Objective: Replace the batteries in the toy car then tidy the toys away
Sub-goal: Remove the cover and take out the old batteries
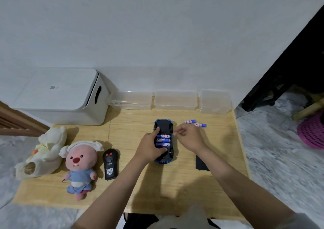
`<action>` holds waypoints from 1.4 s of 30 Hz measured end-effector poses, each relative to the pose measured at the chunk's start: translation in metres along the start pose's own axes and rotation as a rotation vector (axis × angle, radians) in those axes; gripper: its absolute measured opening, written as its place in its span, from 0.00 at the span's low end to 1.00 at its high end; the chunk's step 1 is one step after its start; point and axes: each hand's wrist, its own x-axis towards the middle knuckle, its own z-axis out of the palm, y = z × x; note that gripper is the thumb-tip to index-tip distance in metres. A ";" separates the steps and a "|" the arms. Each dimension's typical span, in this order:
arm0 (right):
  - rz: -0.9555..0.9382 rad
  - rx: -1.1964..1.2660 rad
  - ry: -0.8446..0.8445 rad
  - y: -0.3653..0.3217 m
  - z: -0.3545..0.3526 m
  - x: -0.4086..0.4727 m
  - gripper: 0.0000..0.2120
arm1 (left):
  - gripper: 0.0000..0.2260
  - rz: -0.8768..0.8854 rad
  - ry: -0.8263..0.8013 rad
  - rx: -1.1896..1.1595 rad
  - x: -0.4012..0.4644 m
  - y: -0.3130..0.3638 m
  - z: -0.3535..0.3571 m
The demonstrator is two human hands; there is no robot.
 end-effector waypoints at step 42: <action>0.386 0.542 0.249 -0.032 0.015 -0.005 0.05 | 0.41 0.017 0.044 -0.127 0.005 -0.014 0.007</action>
